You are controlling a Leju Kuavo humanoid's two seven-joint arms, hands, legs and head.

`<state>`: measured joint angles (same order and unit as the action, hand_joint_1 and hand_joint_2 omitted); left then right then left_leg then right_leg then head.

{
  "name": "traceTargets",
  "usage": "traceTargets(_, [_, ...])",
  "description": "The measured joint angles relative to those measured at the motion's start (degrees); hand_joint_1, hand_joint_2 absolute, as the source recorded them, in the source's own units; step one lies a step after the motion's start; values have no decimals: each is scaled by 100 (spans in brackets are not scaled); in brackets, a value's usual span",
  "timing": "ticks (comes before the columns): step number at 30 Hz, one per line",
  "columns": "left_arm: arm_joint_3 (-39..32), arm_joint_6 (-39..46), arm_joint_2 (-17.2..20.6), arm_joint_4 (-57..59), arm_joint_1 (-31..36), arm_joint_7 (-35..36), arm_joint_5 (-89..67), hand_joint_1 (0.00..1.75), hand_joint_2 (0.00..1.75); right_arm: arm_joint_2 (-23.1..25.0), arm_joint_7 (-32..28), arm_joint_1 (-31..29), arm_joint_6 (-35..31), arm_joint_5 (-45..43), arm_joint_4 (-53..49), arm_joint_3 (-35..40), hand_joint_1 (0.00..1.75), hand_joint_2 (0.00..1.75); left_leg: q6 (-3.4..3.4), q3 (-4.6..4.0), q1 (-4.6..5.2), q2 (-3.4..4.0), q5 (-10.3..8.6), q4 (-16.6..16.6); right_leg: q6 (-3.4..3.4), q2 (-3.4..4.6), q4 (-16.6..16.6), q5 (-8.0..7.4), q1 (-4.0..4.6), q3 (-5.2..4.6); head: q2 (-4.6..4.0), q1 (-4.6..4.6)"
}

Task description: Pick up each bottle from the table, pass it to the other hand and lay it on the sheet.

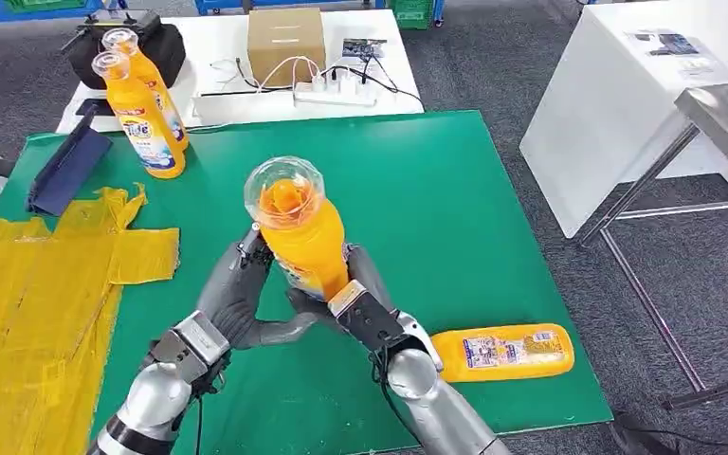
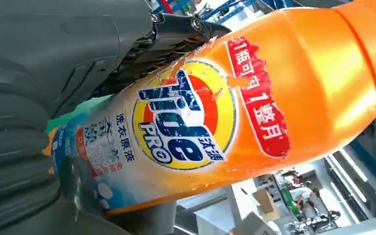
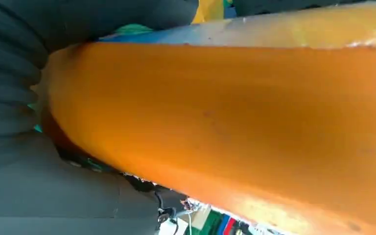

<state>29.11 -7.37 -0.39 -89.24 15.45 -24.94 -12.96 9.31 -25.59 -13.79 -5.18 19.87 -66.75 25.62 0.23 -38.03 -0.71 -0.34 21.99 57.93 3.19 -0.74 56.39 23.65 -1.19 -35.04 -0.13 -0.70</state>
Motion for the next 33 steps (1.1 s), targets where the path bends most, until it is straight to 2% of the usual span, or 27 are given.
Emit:
traceTargets(1, [2, 4, 0, 0, -1, 0, 0, 175, 175, 0, -2, -7, -2, 0, 18, 0, 175, 175, 0, 0, 0, 0, 0, 0, 0, 0, 0, 0, 0, 0, 0, 0])
traceTargets(24, [87, 409, -17, 96, -34, 83, -282, 175, 175, -4, -64, 55, -24, -31, 193, 15, 175, 175, 0, 0, 0, 2, 0, 0, 0, 0, -2, 0, 0, -4, 0, 0])
traceTargets(25, [89, 415, -17, 96, -38, 87, -297, 175, 175, -11, -68, 65, -35, -20, 188, 7, 56, 175, 0, 0, 0, 1, 0, 0, 0, 0, -2, 0, 0, -4, 0, 0])
traceTargets(26, [87, 444, -18, 96, -47, 98, -328, 175, 175, -18, -70, 90, -59, 19, 180, -9, 0, 175, 0, 0, 0, 1, 0, 0, 0, 0, -2, 0, 0, -4, 0, 0])
traceTargets(33, [37, 765, -7, 81, -138, 208, -667, 175, 175, -98, -33, 549, -354, 278, -282, -114, 0, 175, 0, -5, 0, -1, 1, 0, 0, 0, -1, 0, 0, -4, 0, -2])
